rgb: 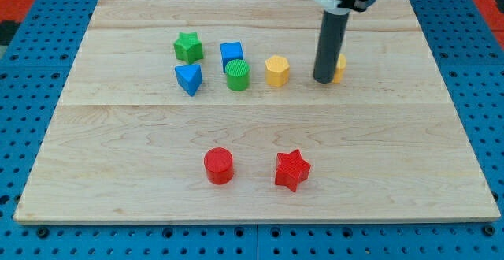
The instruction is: Keep the yellow heart at the top of the yellow hexagon
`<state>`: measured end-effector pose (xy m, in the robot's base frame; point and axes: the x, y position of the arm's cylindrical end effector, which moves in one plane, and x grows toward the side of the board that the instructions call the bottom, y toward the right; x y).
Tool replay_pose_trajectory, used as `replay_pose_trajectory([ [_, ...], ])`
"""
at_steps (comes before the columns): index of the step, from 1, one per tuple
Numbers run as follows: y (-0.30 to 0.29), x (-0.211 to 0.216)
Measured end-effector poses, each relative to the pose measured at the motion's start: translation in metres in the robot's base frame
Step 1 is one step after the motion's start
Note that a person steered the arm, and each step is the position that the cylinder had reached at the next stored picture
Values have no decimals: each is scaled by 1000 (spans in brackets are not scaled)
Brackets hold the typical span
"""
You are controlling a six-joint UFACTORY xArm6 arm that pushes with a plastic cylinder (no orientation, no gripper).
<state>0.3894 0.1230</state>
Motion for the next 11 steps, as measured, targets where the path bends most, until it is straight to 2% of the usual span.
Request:
replay_pose_trajectory([
  [1, 36, -3],
  [3, 32, -46],
  [4, 91, -64],
  [5, 75, -82],
  [7, 2, -59],
  [8, -41, -63],
  [9, -48, -82],
  [10, 9, -19],
  [11, 38, 81],
])
